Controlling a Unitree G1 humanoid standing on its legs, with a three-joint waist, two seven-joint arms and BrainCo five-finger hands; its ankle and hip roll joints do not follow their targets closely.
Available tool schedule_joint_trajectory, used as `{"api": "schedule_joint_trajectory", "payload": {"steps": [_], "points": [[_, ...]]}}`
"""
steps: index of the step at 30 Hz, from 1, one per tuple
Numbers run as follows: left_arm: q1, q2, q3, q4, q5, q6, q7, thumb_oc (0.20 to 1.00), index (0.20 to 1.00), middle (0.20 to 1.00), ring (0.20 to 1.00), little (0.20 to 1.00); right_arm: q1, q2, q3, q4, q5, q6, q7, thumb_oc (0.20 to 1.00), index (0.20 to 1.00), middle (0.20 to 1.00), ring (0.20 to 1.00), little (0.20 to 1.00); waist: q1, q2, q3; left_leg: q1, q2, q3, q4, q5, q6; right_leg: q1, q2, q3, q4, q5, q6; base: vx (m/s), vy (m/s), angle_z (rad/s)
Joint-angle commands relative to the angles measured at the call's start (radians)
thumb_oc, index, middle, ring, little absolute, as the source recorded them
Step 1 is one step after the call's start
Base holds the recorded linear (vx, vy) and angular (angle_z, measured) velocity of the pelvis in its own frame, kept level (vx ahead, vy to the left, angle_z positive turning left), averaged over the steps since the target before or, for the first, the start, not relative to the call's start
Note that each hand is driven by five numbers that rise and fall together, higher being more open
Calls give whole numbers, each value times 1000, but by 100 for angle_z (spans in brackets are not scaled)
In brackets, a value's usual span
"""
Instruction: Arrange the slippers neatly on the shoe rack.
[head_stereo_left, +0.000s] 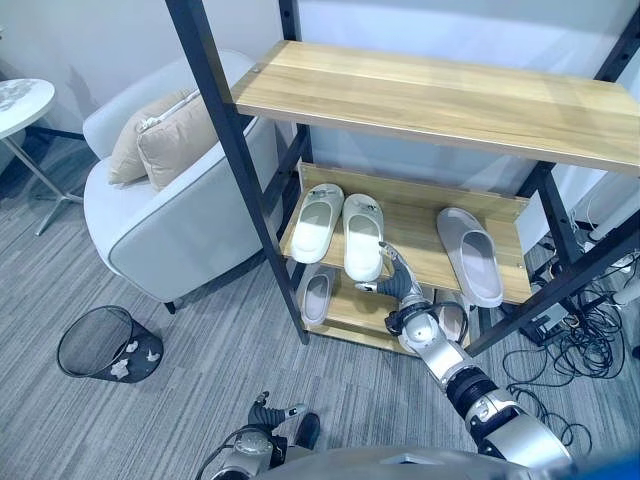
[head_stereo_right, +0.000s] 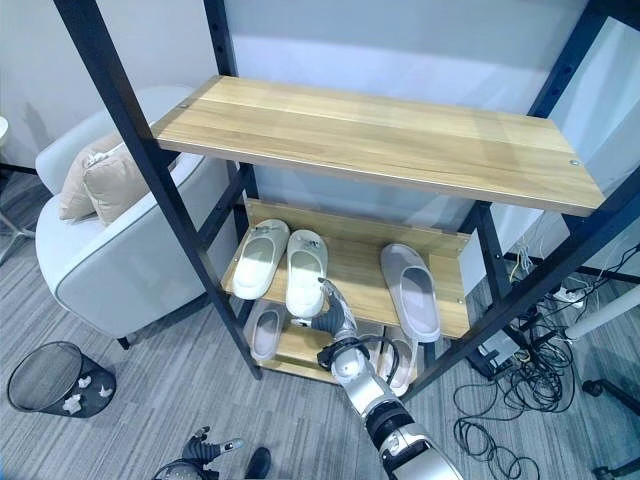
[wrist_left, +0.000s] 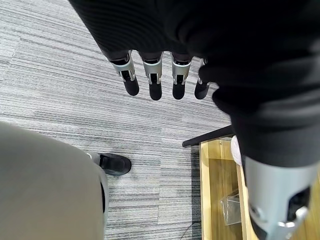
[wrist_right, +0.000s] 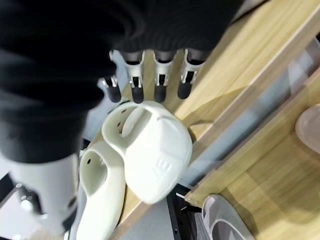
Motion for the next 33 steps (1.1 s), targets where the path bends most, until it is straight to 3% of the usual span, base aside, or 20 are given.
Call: {"api": "schedule_joint_trajectory", "payload": {"steps": [1,6,20,27,28,31,33], "points": [[7,-53,-16,128,-6,9,-10,1000,1000,1000,1000,1000,-28,4,-3,-31,11,-28,-18,1000,1000,1000,1000,1000,19,4,29,66,-41,29,4,-54,92,22,-36,-42,6,3,58,0,0,0],[1,-51,-13,134,-9,14,-15,1000,1000,1000,1000,1000,-19,20,0,-13,14,-22,-10,1000,1000,1000,1000,1000,19,4,26,64,-43,31,4,-53,92,21,-39,-43,6,5,60,0,0,0],[-12,-32,-15,168,13,11,-24,1000,1000,1000,1000,1000,-71,32,40,-18,74,-27,144,1000,1000,1000,1000,1000,36,0,27,58,-46,23,4,-51,91,18,-41,-50,6,6,61,0,0,0],[-18,-28,-18,190,22,10,-26,1000,1000,1000,1000,1000,-101,30,60,3,61,-35,157,1000,1000,1000,1000,1000,41,-2,26,60,-47,23,4,-51,91,23,-41,-51,6,4,60,0,0,0],[-18,-29,-18,189,21,10,-25,1000,1000,1000,1000,1000,-101,28,59,2,59,-32,155,1000,1000,1000,1000,1000,41,-2,26,60,-47,25,4,-51,91,24,-40,-51,6,4,61,0,0,0],[-25,-46,-2,188,-7,16,-20,1000,1000,1000,1000,1000,-44,1,16,-46,-2,-41,-11,1000,1000,1000,1000,1000,17,5,20,73,-41,41,4,-55,91,30,-40,-40,6,6,59,4,2,-1],[-28,-50,4,188,-18,20,-21,1000,1000,1000,1000,1000,-18,-8,9,-71,-10,-44,-35,1000,1000,1000,1000,1000,7,9,15,79,-40,48,4,-56,91,32,-38,-34,6,5,57,14,5,-7]]}}
